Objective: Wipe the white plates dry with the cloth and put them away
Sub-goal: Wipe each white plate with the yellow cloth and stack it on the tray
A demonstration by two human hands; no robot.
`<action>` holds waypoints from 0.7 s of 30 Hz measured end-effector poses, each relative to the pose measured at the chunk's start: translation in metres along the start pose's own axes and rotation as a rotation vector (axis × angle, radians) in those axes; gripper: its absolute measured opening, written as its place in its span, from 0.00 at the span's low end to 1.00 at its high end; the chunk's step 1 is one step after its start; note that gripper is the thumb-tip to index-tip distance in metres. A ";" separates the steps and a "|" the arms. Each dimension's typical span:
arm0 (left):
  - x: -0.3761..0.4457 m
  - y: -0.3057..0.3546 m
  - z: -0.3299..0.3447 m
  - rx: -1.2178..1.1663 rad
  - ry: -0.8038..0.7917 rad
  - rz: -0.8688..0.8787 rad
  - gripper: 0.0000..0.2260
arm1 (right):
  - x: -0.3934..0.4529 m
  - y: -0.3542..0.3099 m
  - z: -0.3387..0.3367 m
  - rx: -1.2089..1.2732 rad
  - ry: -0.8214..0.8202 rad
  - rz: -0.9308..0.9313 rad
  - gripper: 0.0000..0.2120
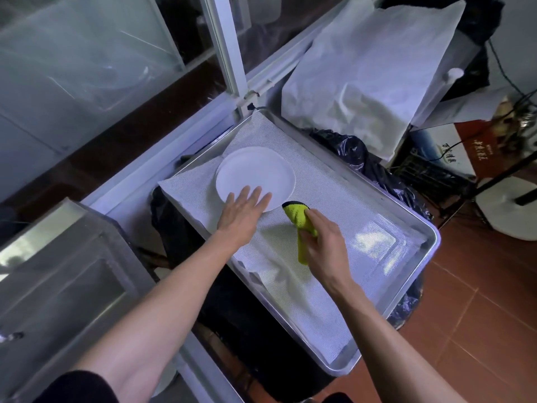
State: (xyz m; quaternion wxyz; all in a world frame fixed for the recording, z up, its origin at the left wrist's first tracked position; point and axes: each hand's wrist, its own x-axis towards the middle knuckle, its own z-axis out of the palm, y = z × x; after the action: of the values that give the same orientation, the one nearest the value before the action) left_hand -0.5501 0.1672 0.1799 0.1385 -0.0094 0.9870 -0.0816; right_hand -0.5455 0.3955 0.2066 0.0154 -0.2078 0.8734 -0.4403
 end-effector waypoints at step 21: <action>0.005 -0.013 0.019 -0.049 -0.028 -0.024 0.32 | 0.006 0.003 0.014 0.003 -0.042 0.037 0.10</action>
State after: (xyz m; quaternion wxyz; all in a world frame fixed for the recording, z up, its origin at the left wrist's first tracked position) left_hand -0.5495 0.1513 0.1626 0.1508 -0.0255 0.9865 -0.0587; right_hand -0.5487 0.3843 0.1971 0.0422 -0.2010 0.8759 -0.4367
